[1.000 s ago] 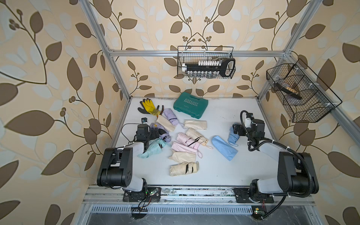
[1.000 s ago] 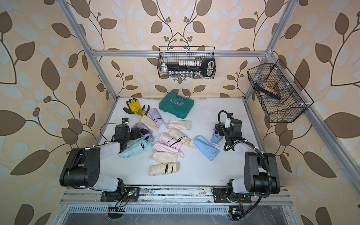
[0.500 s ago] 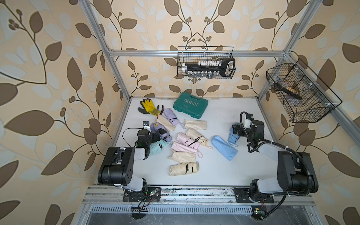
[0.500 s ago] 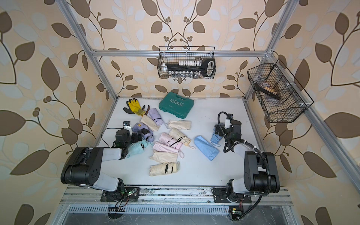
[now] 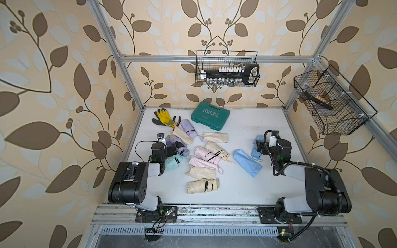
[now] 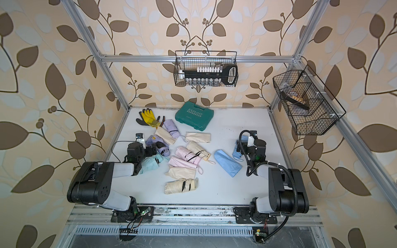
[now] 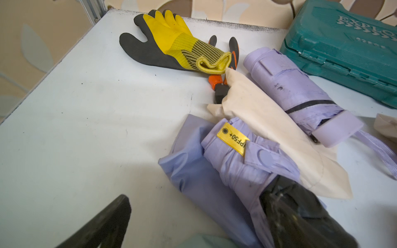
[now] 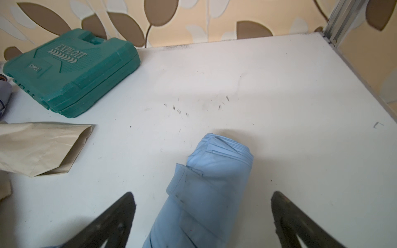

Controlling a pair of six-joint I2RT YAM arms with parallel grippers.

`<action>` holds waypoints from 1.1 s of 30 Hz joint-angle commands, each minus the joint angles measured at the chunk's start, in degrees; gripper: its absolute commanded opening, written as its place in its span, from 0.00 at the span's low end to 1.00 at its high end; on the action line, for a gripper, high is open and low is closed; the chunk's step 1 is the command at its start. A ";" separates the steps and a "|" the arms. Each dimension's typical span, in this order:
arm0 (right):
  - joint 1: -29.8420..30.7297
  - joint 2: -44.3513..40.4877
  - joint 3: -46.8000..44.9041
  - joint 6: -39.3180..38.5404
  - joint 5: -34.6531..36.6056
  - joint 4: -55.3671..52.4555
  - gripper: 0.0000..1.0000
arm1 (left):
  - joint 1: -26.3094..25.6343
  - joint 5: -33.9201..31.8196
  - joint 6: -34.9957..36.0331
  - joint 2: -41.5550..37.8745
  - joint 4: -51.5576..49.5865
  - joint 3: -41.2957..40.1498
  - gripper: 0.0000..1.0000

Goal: Take umbrellas out of sleeves
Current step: Reset both arms

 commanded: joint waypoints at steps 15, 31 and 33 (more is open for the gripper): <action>1.18 3.52 -4.99 -1.57 -0.79 15.65 0.99 | -0.76 0.70 0.82 0.23 2.42 0.53 0.99; 2.85 4.49 -0.58 -3.60 -0.63 7.99 0.99 | -0.75 0.49 1.03 0.42 3.08 0.38 0.99; 2.87 4.34 -0.67 -3.60 -0.60 7.95 0.99 | -0.84 0.46 1.07 0.42 2.91 0.44 0.99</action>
